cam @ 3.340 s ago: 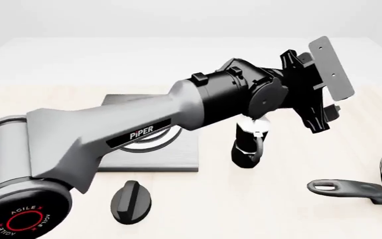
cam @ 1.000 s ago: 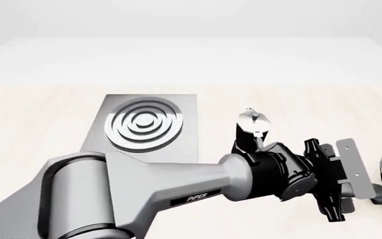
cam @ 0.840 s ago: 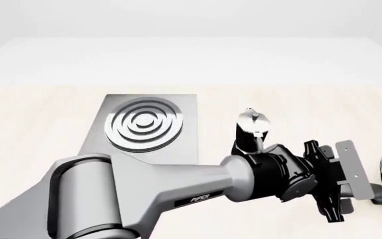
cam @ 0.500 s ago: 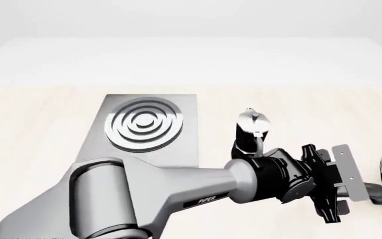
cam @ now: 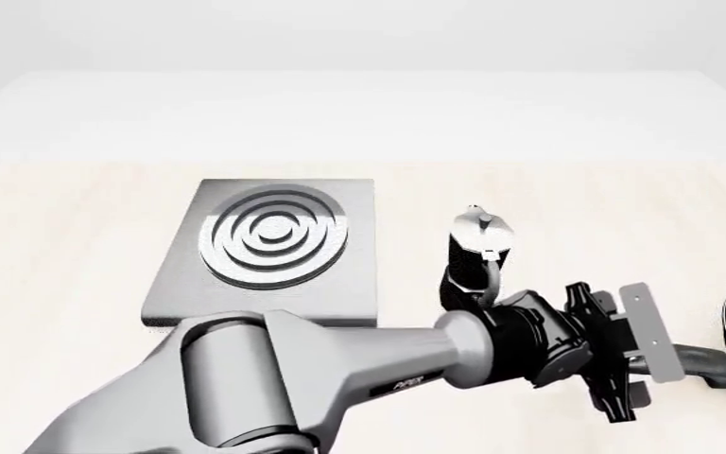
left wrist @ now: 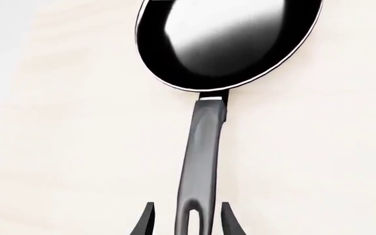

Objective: Put the frying pan on the stove.

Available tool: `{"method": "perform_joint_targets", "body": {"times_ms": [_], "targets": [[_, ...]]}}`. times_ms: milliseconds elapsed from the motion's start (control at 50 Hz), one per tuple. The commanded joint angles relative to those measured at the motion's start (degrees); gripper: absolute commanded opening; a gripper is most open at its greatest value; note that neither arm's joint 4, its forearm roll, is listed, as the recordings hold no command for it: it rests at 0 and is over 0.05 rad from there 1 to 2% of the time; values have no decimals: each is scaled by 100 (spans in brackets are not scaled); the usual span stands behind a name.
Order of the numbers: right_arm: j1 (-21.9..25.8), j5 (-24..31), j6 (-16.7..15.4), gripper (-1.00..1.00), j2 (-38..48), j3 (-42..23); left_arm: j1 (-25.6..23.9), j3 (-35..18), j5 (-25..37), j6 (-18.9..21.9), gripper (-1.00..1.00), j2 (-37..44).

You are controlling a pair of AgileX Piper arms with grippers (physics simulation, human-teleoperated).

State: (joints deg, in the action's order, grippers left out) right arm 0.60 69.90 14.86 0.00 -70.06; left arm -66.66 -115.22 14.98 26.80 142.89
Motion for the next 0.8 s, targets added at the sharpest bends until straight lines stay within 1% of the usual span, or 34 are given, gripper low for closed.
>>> {"method": "perform_joint_targets", "body": {"times_ms": [20, 60, 120, 220, 340, 360, 420, 460, 500, 580, 600, 660, 680, 800], "targets": [[-30, 0, 6, 100, 0, 11, -22, -200, 82, -147, 100, 120], [-34, 0, 19, 100, 0, 13, -22, -206, 77, -136, 100, 145], [-39, -1, 47, 100, 0, 27, 8, -387, 109, -170, 100, 329], [-49, -1, 82, 100, 0, 38, 32, -529, 134, -184, 100, 512], [-48, -1, 64, 100, 0, 32, 52, -637, 145, -199, 100, 627], [-48, -1, 65, 100, 0, 33, 53, -629, 140, -197, -100, 624], [-48, -1, 58, 100, 0, 28, 47, -525, 88, -164, -100, 551], [-51, -1, 47, 100, 0, 19, 32, -298, 7, -86, -100, 328], [-53, -1, 29, 100, 0, 11, 81, -325, 52, -2, -100, 265], [-55, -1, -13, 100, 0, -6, 89, -63, 29, 85, -100, -117], [-48, 0, -52, 100, 0, -15, 73, 98, -21, 98, -100, -287], [-49, 0, -74, 100, 0, -11, 76, 216, -27, 114, -100, -453], [-50, 0, -92, 100, 0, -19, 65, 360, -53, 143, -100, -589], [-50, -1, -201, 100, 0, -36, 76, 493, -23, 194, -100, -879]]}}
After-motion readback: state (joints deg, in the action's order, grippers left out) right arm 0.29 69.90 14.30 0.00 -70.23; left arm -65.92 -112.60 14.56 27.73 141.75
